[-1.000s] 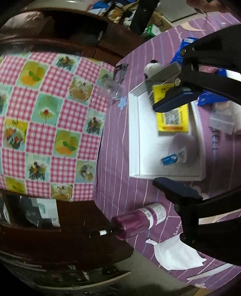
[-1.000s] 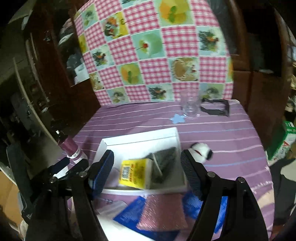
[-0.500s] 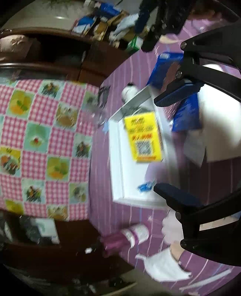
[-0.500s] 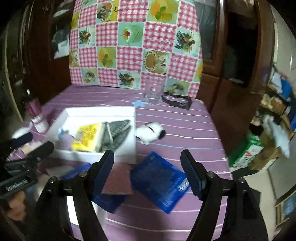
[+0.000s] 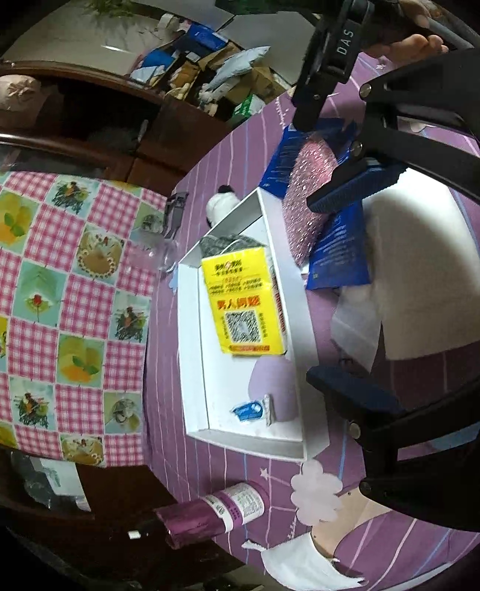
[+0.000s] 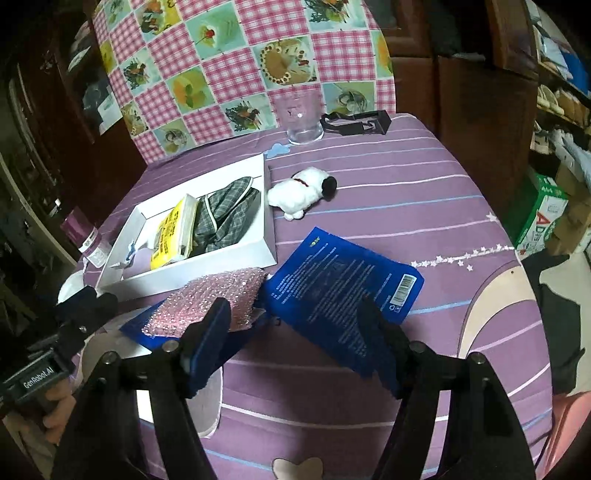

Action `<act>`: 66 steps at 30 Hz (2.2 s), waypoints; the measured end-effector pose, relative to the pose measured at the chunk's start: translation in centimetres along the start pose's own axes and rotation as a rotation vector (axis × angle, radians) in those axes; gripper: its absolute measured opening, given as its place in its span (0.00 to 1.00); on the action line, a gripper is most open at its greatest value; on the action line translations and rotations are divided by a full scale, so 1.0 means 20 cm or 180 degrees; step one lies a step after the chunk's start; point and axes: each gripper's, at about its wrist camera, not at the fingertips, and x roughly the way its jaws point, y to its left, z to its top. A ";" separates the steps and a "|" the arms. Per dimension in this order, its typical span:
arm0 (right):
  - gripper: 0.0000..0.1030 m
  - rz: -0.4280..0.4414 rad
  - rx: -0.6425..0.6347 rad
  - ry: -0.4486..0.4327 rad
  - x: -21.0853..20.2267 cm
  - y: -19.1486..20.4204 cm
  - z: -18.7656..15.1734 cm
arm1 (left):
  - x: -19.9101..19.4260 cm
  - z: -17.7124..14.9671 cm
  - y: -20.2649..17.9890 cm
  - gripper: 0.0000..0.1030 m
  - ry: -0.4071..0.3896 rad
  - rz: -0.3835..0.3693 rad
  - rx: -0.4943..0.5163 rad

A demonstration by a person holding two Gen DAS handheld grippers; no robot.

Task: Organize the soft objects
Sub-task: 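Move both tools from the tray toward the pink glitter sponge and blue packet, then grasp the pink glitter sponge with the right tool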

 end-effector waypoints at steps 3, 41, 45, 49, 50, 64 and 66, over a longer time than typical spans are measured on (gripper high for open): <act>0.69 0.0078 -0.0025 -0.0024 -0.03 0.00 0.01 | -0.01 -0.01 -0.02 0.83 -0.0020 -0.0100 0.0028; 0.22 0.1465 0.0864 0.0471 0.27 -0.06 0.01 | 0.09 -0.03 0.01 0.83 0.0200 0.0059 0.0043; 0.19 0.1477 0.0844 0.0310 0.20 -0.06 0.02 | 0.09 -0.03 0.01 0.83 0.0199 0.0050 0.0042; 0.18 0.1428 0.0866 0.0105 0.12 -0.10 0.03 | 0.08 -0.03 0.01 0.83 0.0168 0.0001 0.0020; 0.18 0.1428 0.0890 0.0050 0.10 -0.12 0.04 | 0.08 -0.03 0.01 0.83 0.0164 -0.0023 0.0009; 0.17 0.1440 0.1094 -0.0218 0.00 -0.24 0.07 | 0.08 0.06 -0.03 0.83 0.0307 -0.0550 -0.0156; 0.18 0.1359 0.1119 -0.0274 -0.02 -0.27 0.07 | 0.08 0.08 -0.03 0.83 0.0381 -0.0637 -0.0210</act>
